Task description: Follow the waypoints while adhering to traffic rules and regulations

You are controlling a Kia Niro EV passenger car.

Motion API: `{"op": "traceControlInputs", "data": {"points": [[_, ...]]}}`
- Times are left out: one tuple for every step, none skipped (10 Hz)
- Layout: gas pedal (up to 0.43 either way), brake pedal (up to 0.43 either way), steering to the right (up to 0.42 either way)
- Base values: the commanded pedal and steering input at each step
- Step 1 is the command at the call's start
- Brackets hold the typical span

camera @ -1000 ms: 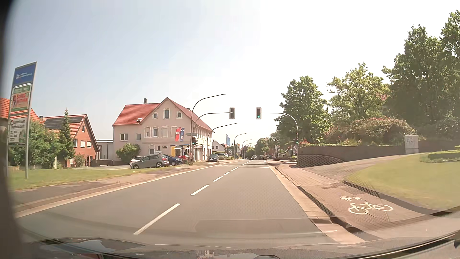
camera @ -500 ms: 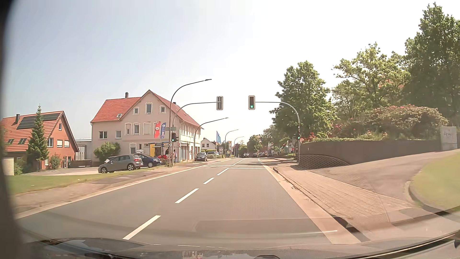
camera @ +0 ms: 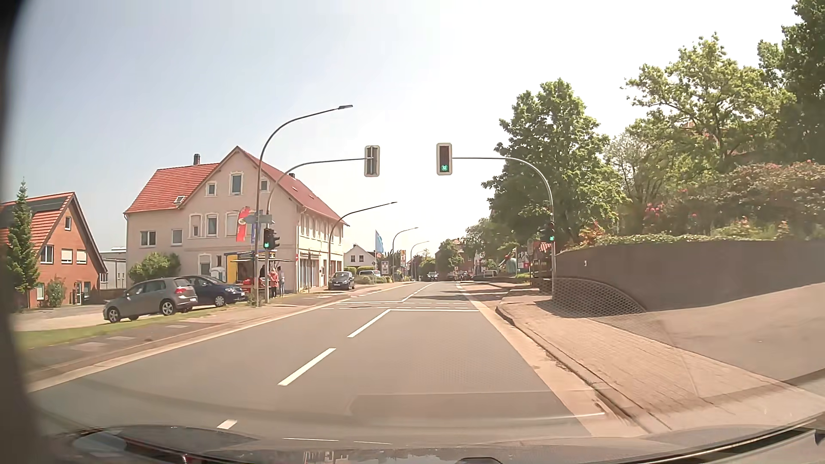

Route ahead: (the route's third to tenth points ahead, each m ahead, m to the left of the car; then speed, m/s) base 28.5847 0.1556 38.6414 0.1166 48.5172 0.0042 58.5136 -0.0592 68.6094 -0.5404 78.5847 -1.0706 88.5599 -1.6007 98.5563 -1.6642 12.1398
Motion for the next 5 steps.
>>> {"op": "traceControlInputs", "data": {"points": [[0.150, 0.000, 0.007], [0.150, 0.000, 0.007], [0.157, 0.000, 0.006], [0.157, 0.000, 0.004], [0.157, 0.000, 0.004]]}}
